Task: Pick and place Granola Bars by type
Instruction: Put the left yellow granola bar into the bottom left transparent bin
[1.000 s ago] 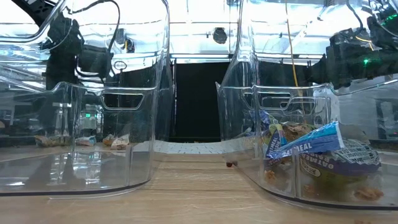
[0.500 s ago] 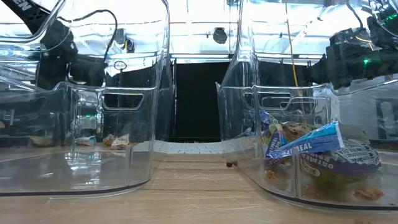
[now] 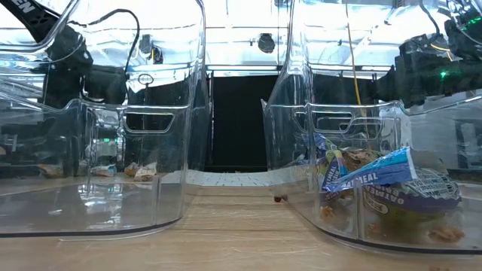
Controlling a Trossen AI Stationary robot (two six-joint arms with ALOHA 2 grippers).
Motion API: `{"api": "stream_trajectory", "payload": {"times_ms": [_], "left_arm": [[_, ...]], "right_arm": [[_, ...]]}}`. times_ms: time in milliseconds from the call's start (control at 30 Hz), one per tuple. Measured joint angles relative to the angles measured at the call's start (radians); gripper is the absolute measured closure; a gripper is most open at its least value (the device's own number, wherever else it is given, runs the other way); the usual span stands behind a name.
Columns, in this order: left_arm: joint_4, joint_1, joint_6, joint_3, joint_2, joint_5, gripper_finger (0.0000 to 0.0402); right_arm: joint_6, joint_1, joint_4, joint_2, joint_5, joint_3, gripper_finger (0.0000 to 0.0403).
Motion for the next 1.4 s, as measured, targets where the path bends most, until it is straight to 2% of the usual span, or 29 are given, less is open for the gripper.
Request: {"api": "stream_trajectory", "payload": {"times_ms": [200, 267, 533, 733, 900, 1200, 1300, 1400], "left_arm": [[0.008, 0.0, 0.038, 0.001, 0.0, -0.004, 0.0365], [0.011, -0.001, 0.073, 0.0, -0.009, -0.014, 0.0378], [0.019, -0.006, 0.15, 0.029, -0.153, -0.059, 0.0386], [0.026, -0.063, 0.175, 0.062, -0.274, -0.069, 0.0389], [0.083, -0.148, 0.197, 0.08, -0.348, -0.074, 0.0391], [0.378, -0.323, 0.293, 0.081, -0.385, -0.016, 0.0391], [0.442, -0.389, 0.258, 0.081, -0.385, 0.001, 0.0392], [0.456, -0.461, 0.149, 0.081, -0.385, 0.037, 0.0392]], "right_arm": [[0.0, 0.0, 0.0, 0.0, 0.0, 0.0, 0.0234], [0.0, 0.0, 0.0, 0.0, 0.0, 0.0, 0.0234], [0.0, 0.0, 0.0, 0.0, 0.0, 0.0, 0.0234], [0.0, 0.0, 0.0, 0.0, 0.0, 0.0, 0.0234], [0.0, 0.0, 0.0, 0.0, 0.0, 0.0, 0.0234], [0.0, 0.0, 0.0, 0.0, 0.0, 0.0, 0.0234], [0.0, 0.0, 0.0, 0.0, 0.0, 0.0, 0.0234], [0.0, 0.0, 0.0, 0.0, 0.0, 0.0, 0.0234]]}}
